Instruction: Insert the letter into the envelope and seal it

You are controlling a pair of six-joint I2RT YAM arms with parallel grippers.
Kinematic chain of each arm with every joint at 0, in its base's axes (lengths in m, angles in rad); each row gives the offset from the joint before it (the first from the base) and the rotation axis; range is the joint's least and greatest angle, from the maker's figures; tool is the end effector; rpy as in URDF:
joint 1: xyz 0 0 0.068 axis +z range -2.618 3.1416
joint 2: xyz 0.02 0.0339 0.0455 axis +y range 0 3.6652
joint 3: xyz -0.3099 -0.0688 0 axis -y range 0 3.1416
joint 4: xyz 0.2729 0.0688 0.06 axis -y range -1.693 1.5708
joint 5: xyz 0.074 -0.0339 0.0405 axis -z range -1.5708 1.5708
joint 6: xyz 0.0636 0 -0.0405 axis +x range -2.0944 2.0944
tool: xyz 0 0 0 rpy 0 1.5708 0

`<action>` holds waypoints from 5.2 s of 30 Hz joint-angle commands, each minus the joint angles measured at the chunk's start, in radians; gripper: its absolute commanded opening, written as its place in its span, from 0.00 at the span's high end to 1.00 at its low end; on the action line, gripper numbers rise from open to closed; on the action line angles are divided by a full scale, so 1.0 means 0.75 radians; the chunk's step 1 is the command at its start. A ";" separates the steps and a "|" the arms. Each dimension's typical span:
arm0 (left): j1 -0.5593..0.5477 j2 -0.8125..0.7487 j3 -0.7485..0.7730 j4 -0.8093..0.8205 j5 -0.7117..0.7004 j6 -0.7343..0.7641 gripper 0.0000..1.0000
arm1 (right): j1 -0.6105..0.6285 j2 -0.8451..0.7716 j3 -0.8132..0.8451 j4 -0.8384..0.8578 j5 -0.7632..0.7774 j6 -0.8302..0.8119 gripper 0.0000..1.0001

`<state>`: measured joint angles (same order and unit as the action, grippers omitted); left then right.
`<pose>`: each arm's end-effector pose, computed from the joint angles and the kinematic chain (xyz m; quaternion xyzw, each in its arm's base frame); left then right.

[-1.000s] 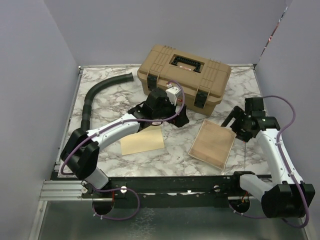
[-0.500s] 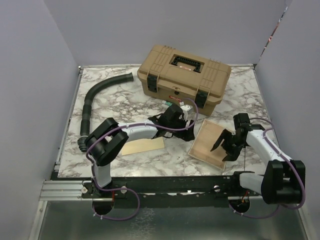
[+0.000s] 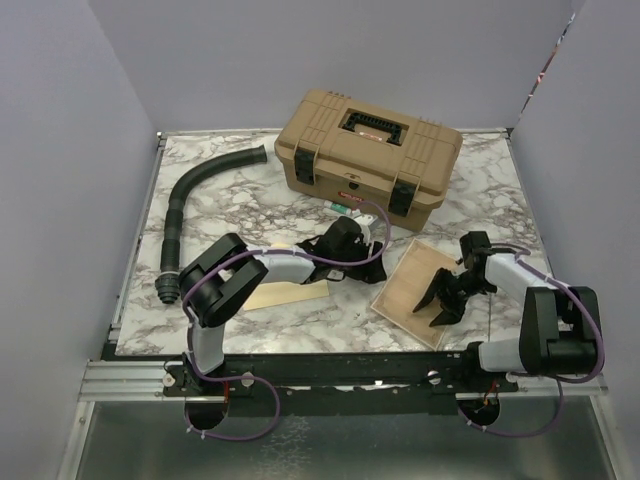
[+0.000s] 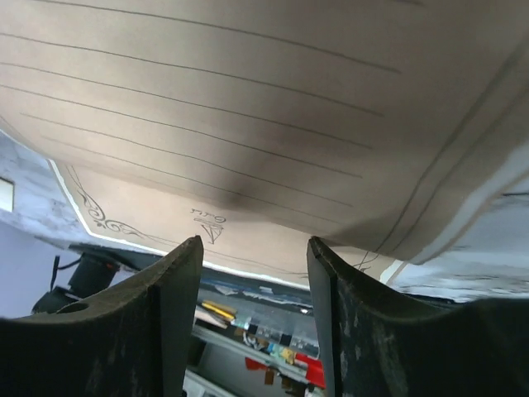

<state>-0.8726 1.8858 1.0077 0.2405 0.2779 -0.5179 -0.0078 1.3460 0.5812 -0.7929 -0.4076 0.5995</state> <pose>0.2727 -0.3521 0.1560 0.2174 0.8596 -0.3804 0.2629 0.1913 0.0237 0.1376 -0.2915 -0.9349 -0.1955 0.0529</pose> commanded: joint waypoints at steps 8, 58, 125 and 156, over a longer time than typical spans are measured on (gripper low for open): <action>0.009 -0.005 -0.064 0.108 -0.121 -0.096 0.34 | 0.264 0.193 -0.062 0.278 -0.131 -0.019 0.42; 0.263 -0.831 -0.005 -0.921 0.155 0.456 1.00 | 0.361 -0.388 0.442 0.785 -0.310 -0.280 0.00; 0.263 -1.140 0.356 -1.092 0.049 0.600 1.00 | 0.713 0.057 0.716 0.705 -0.538 -1.044 1.00; 0.265 -0.885 0.893 -1.265 0.339 0.620 0.21 | 0.713 -0.358 0.885 0.928 -0.837 -0.893 1.00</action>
<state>-0.6743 1.1885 1.5780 -0.5175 0.3496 -0.1471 0.5228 1.0725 1.1709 0.0132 -0.8589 -0.0456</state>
